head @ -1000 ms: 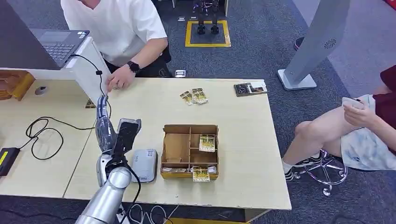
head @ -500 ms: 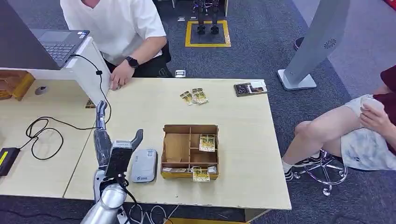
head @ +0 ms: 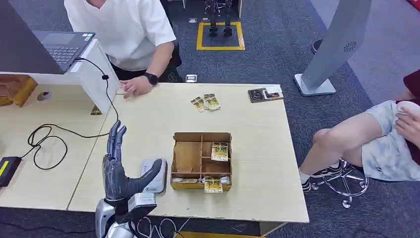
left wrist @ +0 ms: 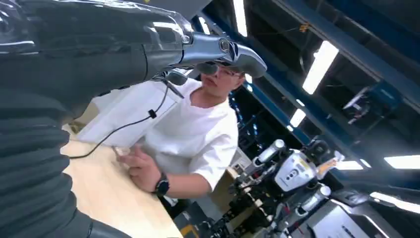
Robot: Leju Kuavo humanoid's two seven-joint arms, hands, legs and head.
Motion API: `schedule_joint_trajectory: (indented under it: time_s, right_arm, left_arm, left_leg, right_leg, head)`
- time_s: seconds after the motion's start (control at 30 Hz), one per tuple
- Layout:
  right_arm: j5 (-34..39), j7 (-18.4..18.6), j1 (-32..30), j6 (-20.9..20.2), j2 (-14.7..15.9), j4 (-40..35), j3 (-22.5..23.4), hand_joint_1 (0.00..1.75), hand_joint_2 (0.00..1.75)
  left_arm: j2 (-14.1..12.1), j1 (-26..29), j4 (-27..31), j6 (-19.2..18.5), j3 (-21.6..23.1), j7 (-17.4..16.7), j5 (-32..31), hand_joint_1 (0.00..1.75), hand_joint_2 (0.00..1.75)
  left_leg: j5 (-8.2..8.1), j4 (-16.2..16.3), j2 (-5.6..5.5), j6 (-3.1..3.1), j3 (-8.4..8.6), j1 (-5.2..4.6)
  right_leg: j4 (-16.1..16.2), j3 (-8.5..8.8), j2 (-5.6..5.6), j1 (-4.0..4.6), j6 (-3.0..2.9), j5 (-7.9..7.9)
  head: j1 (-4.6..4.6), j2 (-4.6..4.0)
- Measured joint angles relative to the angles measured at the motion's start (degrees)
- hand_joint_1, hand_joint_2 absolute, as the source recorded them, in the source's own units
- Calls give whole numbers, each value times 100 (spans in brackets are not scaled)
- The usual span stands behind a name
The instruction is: Pass the card to the sensor for recognition and then transmit it.
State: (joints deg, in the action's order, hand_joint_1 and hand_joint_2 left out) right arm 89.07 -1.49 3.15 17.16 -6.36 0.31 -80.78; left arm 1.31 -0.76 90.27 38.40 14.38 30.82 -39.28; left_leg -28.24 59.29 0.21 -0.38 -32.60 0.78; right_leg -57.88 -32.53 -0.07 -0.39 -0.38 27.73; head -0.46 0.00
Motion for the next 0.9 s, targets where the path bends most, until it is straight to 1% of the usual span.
schedule_joint_trajectory:
  time_s: [0.13, 0.23, 0.43, 0.57, 0.9]
  right_arm:
    - [0, 0, -4, 0, -2, 2, 35, 0, 175]
    - [0, 0, -10, -15, -4, 2, 77, 0, 175]
    - [0, 0, -19, -37, -4, 2, 107, 0, 175]
    - [0, 0, -22, -52, -4, 2, 118, 0, 175]
    - [0, 2, -24, -105, -4, 22, 133, 0, 175]
  left_arm:
    - [-33, 146, 135, 0, 135, -37, -231, 0, 175]
    - [-111, 233, 186, 0, 267, -179, -544, 0, 175]
    - [-249, 367, 214, 0, 448, -293, -969, 0, 175]
    - [-284, 442, 214, 2, 470, -332, -1255, 0, 175]
    - [-297, 566, 212, 0, 481, -295, -1965, 0, 175]
  left_leg:
    - [0, 0, 0, 0, 0, 0]
    - [0, -1, 0, 0, 0, 0]
    - [0, -1, 0, 0, 0, 0]
    - [0, -1, 0, 0, 0, 0]
    - [0, -1, 0, 0, 0, 0]
  right_leg:
    - [0, 0, 0, 0, 0, 0]
    - [0, 0, 0, 0, 0, 0]
    - [0, 0, 0, 0, 0, 0]
    - [0, 0, 0, 0, 0, 0]
    - [1, 0, 0, 0, 0, 0]
  head:
    - [-2, 0]
    - [-2, 0]
    - [-2, 0]
    - [0, 0]
    - [-2, 0]
